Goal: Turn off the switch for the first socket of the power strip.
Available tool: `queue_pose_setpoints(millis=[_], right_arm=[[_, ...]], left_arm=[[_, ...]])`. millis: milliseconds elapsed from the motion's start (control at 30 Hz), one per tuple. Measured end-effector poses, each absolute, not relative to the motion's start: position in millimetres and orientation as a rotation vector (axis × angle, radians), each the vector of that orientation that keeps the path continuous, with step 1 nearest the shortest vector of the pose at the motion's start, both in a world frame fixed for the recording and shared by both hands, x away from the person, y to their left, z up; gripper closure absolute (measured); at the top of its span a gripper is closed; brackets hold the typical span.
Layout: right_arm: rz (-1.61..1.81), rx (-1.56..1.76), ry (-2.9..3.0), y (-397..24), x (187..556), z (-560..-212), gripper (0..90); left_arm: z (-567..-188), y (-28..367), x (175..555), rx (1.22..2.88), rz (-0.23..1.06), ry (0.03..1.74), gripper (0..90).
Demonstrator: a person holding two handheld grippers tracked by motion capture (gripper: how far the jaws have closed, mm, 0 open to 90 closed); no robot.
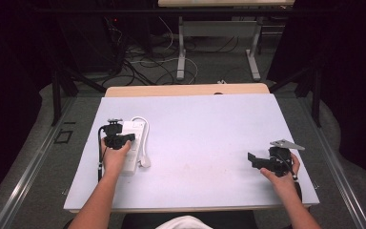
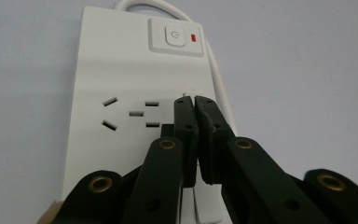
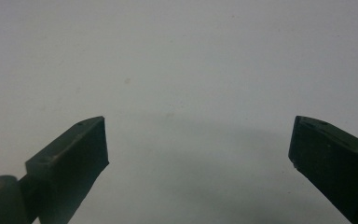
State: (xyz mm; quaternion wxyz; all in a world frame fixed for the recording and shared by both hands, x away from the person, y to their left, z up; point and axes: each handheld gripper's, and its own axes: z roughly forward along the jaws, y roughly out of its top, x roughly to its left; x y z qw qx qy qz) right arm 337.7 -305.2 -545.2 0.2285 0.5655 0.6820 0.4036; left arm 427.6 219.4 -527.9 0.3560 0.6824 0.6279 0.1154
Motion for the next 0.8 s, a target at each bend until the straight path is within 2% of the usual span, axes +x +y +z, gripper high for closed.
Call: queue_pose_setpoints(millis=[800], right_arm=[[1.114,1.549,1.876,-305.2,336.3,-544.1,4.1]], left_arm=[[-511.2,219.5,417.3,1.754,0.249,1.530,78.0]])
